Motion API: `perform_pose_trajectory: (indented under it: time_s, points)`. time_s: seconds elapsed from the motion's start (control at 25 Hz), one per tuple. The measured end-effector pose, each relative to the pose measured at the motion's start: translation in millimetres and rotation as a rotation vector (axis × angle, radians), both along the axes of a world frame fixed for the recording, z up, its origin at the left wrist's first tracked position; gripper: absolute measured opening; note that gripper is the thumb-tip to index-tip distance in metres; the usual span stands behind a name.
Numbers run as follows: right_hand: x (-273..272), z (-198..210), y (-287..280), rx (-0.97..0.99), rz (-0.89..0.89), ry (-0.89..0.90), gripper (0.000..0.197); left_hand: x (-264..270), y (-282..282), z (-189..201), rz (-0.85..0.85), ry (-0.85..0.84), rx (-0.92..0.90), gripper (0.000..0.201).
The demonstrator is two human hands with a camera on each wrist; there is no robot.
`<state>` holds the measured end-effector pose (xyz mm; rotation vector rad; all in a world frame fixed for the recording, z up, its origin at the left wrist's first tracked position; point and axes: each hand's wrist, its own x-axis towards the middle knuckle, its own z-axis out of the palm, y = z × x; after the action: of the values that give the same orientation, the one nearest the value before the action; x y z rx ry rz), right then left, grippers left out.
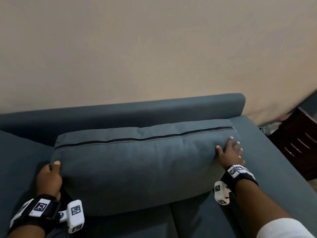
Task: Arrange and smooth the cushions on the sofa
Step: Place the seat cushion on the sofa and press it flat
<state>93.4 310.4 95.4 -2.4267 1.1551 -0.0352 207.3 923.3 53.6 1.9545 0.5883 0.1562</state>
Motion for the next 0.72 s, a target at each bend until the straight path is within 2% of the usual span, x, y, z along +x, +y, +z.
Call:
perform_pose_trajectory:
  time_s: [0.08, 0.12, 0.16, 0.24, 0.32, 0.48, 0.72]
  points:
    - [-11.4, -22.9, -42.7, 0.279, -0.177, -0.204, 0.116, -9.4, -8.8, 2.7, 0.007, 0.005, -0.093, 0.053]
    - [-13.0, -31.0, -52.9, 0.354, -0.232, -0.276, 0.123, -10.9, -9.8, -0.3, 0.002, 0.015, -0.109, 0.057]
    - [-12.9, -35.9, -60.3, 0.394, -0.237, -0.318, 0.116, -14.6, -12.2, -3.1, 0.002, 0.018, -0.091, 0.059]
    - [-10.7, -33.7, -65.7, 0.4, -0.152, -0.333, 0.074, -28.7, -20.6, -0.5, 0.037, 0.05, 0.003, 0.056]
    - [-8.6, -26.8, -72.9, 0.307, -0.088, -0.316, 0.047, -48.6, -31.3, 12.8, 0.084, 0.052, 0.088, 0.049]
    - [-42.9, -18.5, -79.1, 0.168, -0.089, -0.292, 0.038, -98.3, -38.3, 44.9, 0.218, 0.02, 0.157, 0.044]
    - [-149.5, -6.9, -84.6, 0.169, -0.103, -0.423, 0.04, -200.0, -11.7, 80.4, 0.208, -0.079, 0.286, 0.044]
